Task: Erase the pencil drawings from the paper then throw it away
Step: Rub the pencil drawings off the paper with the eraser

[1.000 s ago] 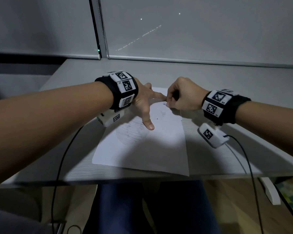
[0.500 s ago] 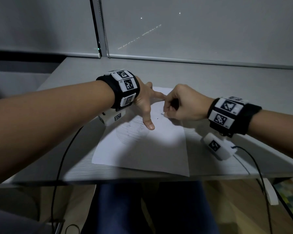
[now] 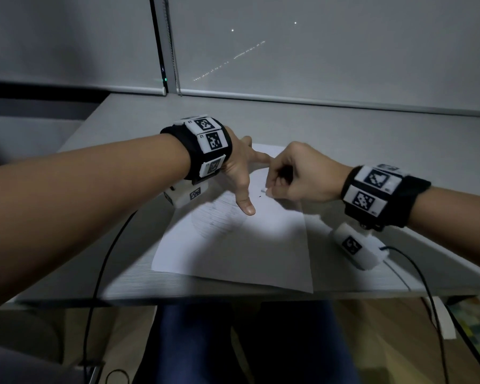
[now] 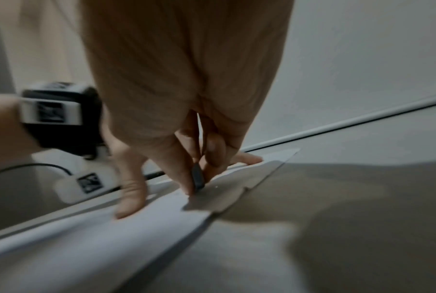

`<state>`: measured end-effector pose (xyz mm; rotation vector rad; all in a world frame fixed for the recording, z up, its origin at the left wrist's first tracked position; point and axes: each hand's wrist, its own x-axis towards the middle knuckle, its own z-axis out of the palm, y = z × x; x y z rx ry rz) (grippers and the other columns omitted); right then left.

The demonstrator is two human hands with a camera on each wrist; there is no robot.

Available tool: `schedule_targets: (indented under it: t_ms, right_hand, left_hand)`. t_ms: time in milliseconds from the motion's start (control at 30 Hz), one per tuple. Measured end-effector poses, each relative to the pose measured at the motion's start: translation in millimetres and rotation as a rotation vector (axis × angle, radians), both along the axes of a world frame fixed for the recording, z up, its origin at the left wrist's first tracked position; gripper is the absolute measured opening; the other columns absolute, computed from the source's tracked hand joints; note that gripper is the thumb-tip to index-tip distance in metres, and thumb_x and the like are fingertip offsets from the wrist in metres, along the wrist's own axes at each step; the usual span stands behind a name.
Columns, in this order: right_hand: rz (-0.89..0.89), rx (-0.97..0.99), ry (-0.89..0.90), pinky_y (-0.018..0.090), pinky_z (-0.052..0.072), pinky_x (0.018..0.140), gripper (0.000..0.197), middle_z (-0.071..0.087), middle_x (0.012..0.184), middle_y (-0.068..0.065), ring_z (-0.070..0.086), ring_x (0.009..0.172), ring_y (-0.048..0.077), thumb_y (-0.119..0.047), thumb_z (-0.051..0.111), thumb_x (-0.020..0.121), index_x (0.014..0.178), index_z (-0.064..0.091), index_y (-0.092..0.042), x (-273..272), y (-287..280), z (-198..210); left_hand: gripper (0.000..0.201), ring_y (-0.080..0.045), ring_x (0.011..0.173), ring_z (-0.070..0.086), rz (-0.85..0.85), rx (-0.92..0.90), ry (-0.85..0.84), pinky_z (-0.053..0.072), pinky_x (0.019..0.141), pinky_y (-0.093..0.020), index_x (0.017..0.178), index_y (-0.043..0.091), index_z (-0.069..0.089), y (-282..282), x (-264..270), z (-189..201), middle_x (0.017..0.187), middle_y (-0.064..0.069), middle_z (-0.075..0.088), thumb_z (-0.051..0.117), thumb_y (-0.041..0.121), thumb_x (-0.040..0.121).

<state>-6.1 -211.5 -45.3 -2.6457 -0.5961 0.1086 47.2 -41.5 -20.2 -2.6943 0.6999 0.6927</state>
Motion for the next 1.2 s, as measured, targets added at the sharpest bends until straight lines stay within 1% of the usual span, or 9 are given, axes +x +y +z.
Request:
schedule_targets:
  t_ms: [67,200,367,433,533,667,933,1100,1200]
  right_hand:
    - [0.046,0.003,0.004,0.009,0.044,0.056,0.004,0.073,0.065,-0.002,0.061,0.054,0.003,-0.016,0.084,0.081,0.078,0.081,-0.013,-6.2,2.3,-0.9]
    - [-0.059,-0.043,-0.072,0.005,0.041,0.054,0.004,0.067,0.058,-0.011,0.059,0.051,-0.002,-0.014,0.082,0.08,0.076,0.083,-0.014,22.0,-1.9,0.6]
    - [-0.171,-0.078,-0.142,0.017,0.045,0.057,0.011,0.068,0.062,-0.001,0.057,0.053,0.007,-0.009,0.073,0.081,0.071,0.079,-0.011,39.8,-1.5,-1.8]
    - [-0.161,-0.064,-0.141,0.01,0.041,0.054,0.012,0.067,0.061,-0.005,0.056,0.052,0.002,-0.011,0.076,0.081,0.07,0.078,-0.013,36.1,-1.6,-3.3]
    - [-0.069,-0.024,-0.079,0.011,0.044,0.056,0.007,0.067,0.06,-0.009,0.058,0.051,0.001,-0.016,0.081,0.081,0.074,0.08,-0.015,21.0,-0.1,-3.0]
    - [0.008,-0.021,-0.012,0.012,0.048,0.057,0.008,0.068,0.058,-0.01,0.06,0.053,0.003,-0.021,0.086,0.08,0.075,0.081,-0.018,14.6,2.2,-1.1]
    - [-0.241,-0.031,-0.11,0.018,0.045,0.058,0.009,0.068,0.062,-0.004,0.058,0.055,0.006,-0.015,0.081,0.081,0.072,0.081,-0.012,58.4,0.9,-1.4]
    - [-0.08,0.014,-0.026,0.008,0.044,0.055,0.006,0.068,0.059,-0.01,0.058,0.049,-0.003,-0.015,0.082,0.08,0.074,0.081,-0.013,31.7,7.4,-4.7]
    - [-0.058,0.008,-0.04,0.01,0.045,0.057,0.005,0.069,0.061,-0.008,0.058,0.05,-0.002,-0.017,0.083,0.079,0.076,0.082,-0.014,33.4,7.2,-4.4]
  left_hand:
    - [0.141,-0.039,0.144,0.039,-0.007,-0.015,-0.007,0.043,0.094,-0.048,0.162,0.062,0.004,-0.1,1.6,-2.5,0.147,-0.003,0.029,0.087,0.083,0.05]
    - [0.143,-0.04,0.148,0.036,0.007,-0.011,0.001,0.044,0.107,-0.053,0.162,0.063,0.001,0.2,0.3,-0.9,0.155,-0.003,0.026,0.088,0.081,0.05]
    - [0.147,-0.041,0.144,0.041,-0.005,0.008,0.013,0.047,0.106,-0.059,0.159,0.065,0.003,0.0,0.1,-0.3,0.153,-0.002,0.028,0.086,0.087,0.04]
    - [0.155,-0.04,0.146,0.04,-0.005,-0.015,0.011,0.047,0.107,-0.059,0.162,0.06,0.0,2.4,2.0,-2.5,0.154,-0.001,0.028,0.085,0.088,0.036]
    - [0.16,-0.036,0.145,0.041,-0.013,-0.04,-0.005,0.045,0.104,-0.054,0.167,0.048,0.004,6.1,4.1,-7.1,0.152,-0.002,0.031,0.082,0.091,0.034]
    - [0.161,-0.037,0.146,0.04,-0.018,-0.08,0.009,0.045,0.105,-0.054,0.165,0.05,0.011,8.1,4.6,-9.6,0.154,-0.002,0.031,0.08,0.094,0.027]
    - [0.171,-0.037,0.148,0.039,-0.041,-0.049,0.004,0.044,0.112,-0.06,0.167,0.047,0.001,8.4,4.0,-7.9,0.159,-0.002,0.029,0.074,0.097,0.021]
    - [0.155,-0.037,0.136,0.048,-0.035,-0.064,0.006,0.047,0.106,-0.058,0.162,0.047,0.015,9.8,2.1,-6.7,0.143,0.0,0.037,0.077,0.095,0.027]
    - [0.155,-0.037,0.135,0.048,-0.03,-0.07,0.014,0.047,0.106,-0.059,0.16,0.046,0.018,8.1,2.0,-7.2,0.14,0.0,0.037,0.077,0.095,0.025]
